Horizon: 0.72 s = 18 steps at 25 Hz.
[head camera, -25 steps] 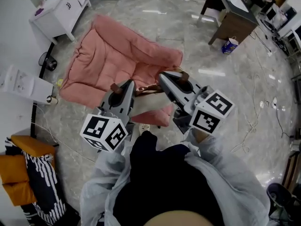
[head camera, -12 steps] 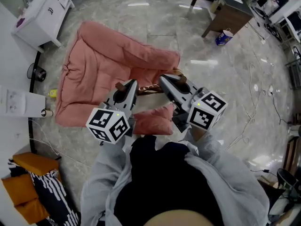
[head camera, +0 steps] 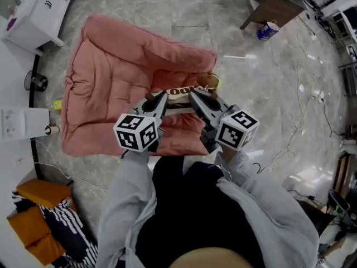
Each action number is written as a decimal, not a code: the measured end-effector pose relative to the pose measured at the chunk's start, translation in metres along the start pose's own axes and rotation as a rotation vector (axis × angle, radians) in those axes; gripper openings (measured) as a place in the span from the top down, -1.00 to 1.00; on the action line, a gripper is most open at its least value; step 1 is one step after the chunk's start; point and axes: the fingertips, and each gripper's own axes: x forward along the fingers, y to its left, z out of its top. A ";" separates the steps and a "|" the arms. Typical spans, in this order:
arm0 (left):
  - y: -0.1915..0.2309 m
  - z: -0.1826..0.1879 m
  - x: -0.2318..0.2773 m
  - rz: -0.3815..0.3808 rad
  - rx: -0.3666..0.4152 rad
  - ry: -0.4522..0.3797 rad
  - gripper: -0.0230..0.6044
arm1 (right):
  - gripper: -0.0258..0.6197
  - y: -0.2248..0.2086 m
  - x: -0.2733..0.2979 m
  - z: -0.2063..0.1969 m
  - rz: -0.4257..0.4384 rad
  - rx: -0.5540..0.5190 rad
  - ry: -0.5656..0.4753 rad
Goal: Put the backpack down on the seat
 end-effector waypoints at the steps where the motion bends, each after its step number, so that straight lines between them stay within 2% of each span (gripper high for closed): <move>1: 0.006 -0.009 0.002 0.008 -0.023 0.016 0.89 | 0.90 -0.005 0.003 -0.009 -0.007 0.024 0.011; 3: 0.016 -0.030 0.003 0.020 -0.061 0.051 0.89 | 0.90 -0.013 0.006 -0.030 -0.016 0.063 0.043; 7: 0.021 -0.064 0.001 0.035 -0.080 0.098 0.89 | 0.90 -0.022 0.000 -0.064 -0.047 0.117 0.108; 11: 0.010 -0.079 -0.003 0.022 -0.053 0.129 0.89 | 0.90 -0.022 -0.016 -0.082 -0.049 0.120 0.132; 18: -0.013 -0.105 -0.027 0.051 -0.083 0.134 0.89 | 0.90 -0.005 -0.047 -0.108 -0.013 0.139 0.158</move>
